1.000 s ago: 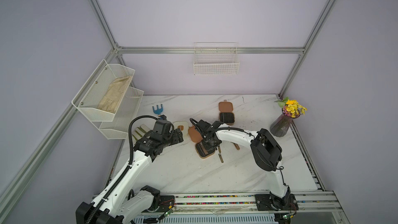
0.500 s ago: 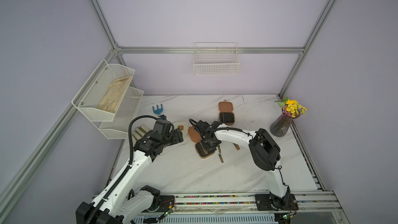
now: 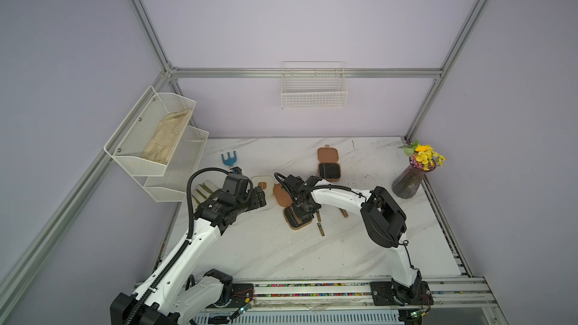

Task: Organize nail clipper sets
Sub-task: Place the nail clipper in the storage box.

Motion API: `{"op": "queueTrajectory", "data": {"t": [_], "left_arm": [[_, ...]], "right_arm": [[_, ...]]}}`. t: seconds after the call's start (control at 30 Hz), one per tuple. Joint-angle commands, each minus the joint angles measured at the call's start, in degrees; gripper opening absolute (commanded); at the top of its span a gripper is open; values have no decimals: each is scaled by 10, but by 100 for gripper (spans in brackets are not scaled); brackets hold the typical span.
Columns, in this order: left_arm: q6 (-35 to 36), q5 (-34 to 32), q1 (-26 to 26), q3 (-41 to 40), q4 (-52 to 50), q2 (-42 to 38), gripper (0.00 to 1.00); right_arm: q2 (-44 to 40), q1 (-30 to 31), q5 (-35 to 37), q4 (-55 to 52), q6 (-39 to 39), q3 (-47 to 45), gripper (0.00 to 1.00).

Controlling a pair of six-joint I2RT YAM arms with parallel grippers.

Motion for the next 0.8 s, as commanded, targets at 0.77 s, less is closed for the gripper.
{"op": "queueTrajectory", "data": {"t": [0.77], "left_arm": [[0, 9, 5, -17, 15, 3, 84]], "right_arm": [[56, 2, 26, 54, 44, -134, 10]]}}
